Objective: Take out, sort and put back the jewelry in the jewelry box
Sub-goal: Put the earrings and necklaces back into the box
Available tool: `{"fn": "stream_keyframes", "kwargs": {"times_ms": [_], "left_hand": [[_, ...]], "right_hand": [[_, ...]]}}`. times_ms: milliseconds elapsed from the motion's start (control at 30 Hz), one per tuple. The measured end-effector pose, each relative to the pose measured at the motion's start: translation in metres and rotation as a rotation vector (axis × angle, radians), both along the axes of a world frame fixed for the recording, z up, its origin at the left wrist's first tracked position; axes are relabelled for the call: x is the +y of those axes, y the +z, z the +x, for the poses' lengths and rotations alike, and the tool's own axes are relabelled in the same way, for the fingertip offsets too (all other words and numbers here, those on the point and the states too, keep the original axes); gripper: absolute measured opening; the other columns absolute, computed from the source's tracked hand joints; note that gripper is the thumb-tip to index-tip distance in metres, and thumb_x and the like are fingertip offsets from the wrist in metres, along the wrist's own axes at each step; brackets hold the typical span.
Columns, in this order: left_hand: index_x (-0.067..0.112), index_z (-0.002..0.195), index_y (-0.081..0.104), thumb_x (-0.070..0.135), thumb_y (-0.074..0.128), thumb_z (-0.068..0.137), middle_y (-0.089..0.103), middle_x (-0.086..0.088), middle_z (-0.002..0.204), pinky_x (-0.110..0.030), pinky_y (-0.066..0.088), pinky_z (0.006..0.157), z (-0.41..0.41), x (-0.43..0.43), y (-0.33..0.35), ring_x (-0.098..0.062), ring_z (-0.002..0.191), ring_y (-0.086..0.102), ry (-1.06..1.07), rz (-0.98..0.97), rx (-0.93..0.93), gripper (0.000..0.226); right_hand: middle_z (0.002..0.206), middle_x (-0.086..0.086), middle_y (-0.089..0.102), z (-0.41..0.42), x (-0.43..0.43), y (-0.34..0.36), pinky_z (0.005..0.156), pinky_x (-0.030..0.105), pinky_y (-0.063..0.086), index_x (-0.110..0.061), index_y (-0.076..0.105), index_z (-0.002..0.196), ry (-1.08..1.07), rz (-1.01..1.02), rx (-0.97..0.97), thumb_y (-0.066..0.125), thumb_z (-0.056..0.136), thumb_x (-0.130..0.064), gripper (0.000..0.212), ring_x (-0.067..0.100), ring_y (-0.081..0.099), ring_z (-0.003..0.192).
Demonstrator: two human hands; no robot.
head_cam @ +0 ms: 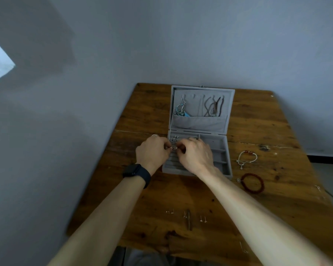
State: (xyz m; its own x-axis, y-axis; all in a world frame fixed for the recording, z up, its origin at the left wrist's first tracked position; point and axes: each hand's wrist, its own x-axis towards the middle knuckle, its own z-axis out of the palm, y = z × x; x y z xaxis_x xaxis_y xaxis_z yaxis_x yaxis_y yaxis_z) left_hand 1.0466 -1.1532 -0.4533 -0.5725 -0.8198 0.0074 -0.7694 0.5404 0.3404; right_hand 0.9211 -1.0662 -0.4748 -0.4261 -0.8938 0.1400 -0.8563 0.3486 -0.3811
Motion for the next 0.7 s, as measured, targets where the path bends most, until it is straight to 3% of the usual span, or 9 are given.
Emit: {"fn": "stream_keyframes", "kwargs": {"times_ms": [233, 700], "left_hand": [[0.038, 0.11, 0.071, 0.04, 0.063, 0.095, 0.068, 0.007, 0.112, -0.039, 0.057, 0.076, -0.0012, 0.0005, 0.0012, -0.017, 0.097, 0.066, 0.023, 0.027, 0.015, 0.017], [0.037, 0.114, 0.07, 0.038, 0.063, 0.095, 0.069, 0.008, 0.111, -0.041, 0.058, 0.08, 0.0004, 0.0005, 0.0064, -0.017, 0.098, 0.065, 0.001, 0.092, 0.022, 0.02]], "right_hand": [[0.118, 0.0, 0.069, 0.0007, 0.0012, 0.0027, 0.086, 0.04, 0.049, -0.03, 0.068, 0.123, 0.023, 0.002, 0.025, 0.057, 0.096, -0.046, 0.033, 0.028, 0.06, 0.111], [0.114, 0.002, 0.071, -0.0025, 0.0039, 0.0057, 0.085, 0.042, 0.054, -0.032, 0.069, 0.122, 0.069, -0.026, -0.002, 0.059, 0.096, -0.033, 0.027, 0.029, 0.063, 0.108]]}}
